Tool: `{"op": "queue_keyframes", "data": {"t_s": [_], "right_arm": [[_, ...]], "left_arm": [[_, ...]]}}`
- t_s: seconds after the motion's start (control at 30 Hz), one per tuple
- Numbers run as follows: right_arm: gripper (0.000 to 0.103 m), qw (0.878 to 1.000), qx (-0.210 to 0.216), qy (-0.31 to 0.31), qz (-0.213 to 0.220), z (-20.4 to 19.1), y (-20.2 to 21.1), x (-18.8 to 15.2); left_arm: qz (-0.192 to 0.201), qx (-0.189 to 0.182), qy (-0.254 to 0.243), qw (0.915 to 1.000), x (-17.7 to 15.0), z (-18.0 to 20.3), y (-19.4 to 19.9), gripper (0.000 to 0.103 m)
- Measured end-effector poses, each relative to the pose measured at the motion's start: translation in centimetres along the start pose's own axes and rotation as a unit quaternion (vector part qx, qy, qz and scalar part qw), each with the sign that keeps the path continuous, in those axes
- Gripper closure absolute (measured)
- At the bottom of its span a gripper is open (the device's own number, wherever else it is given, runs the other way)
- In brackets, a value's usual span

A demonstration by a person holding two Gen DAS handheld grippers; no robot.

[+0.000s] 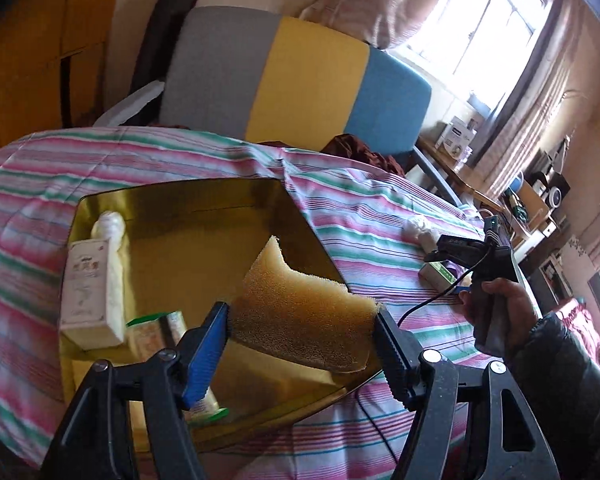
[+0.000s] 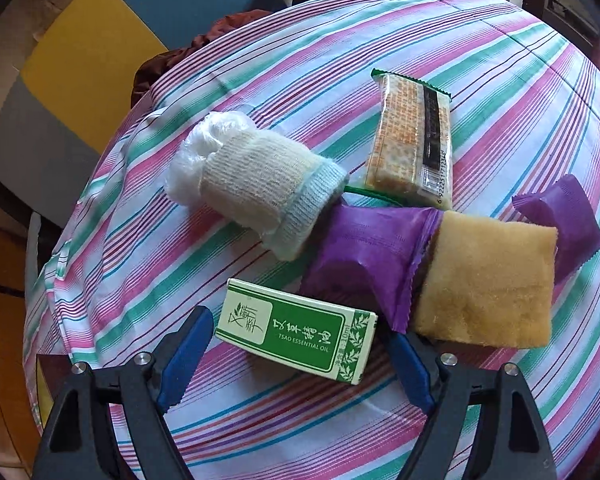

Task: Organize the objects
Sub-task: 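Grasp a second yellow sponge with the left gripper while the right gripper approaches the green box, then drop the sponge into the tray with the left gripper while the right gripper lifts the green box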

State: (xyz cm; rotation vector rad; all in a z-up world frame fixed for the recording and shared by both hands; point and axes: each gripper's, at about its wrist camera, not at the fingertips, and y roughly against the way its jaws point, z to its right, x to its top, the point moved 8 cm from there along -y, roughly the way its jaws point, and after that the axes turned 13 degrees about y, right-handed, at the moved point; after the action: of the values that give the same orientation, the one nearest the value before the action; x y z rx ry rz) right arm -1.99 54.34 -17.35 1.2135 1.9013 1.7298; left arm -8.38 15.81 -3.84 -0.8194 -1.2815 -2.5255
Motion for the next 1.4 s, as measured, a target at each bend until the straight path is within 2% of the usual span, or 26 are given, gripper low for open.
{"op": "queue_keyframes", "data": {"t_s": [0.1,0.23,0.4,0.5,0.73,0.87,1.03,1.23,1.4], "right_arm": [[0.023,0.999,-0.022,0.041,-0.015,-0.6,-0.2,0.0],[0.023,0.994,-0.012,0.108,-0.021,-1.7,0.1,-1.2],[0.023,0.975,0.034,0.219,-0.028,-3.3,0.8,-4.4],[0.023,0.965,0.040,0.261,-0.012,-3.0,1.1,-5.4],[0.023,0.955,0.023,0.297,0.003,-4.3,1.2,-5.1],[0.023,0.952,0.017,0.307,0.004,-3.9,1.5,-5.4],[0.023,0.952,0.017,0.306,0.002,-3.3,1.9,-5.5],[0.023,0.951,0.020,0.309,0.000,-4.2,1.5,-5.6],[0.023,0.949,0.023,0.313,-0.002,-4.5,1.3,-5.8]], "left_arm": [[0.004,0.009,0.016,0.9998,-0.2,-1.5,0.5,0.032],[0.015,0.023,0.029,0.9992,-0.4,-3.4,1.4,0.032],[0.029,0.052,0.044,0.9973,-0.5,-5.7,2.4,0.032],[0.034,0.067,0.060,0.9954,-0.7,-7.2,2.9,0.032],[0.031,0.106,0.053,0.9925,-1.6,-8.3,2.9,0.032],[0.030,0.116,0.040,0.9919,-0.9,-8.1,2.1,0.032],[0.036,0.126,0.020,0.9912,2.6,-7.7,0.3,0.032],[0.036,0.139,0.017,0.9895,7.6,-7.9,-4.3,0.032],[0.002,0.161,0.032,0.9865,9.9,-9.5,-9.4,0.032]]}}
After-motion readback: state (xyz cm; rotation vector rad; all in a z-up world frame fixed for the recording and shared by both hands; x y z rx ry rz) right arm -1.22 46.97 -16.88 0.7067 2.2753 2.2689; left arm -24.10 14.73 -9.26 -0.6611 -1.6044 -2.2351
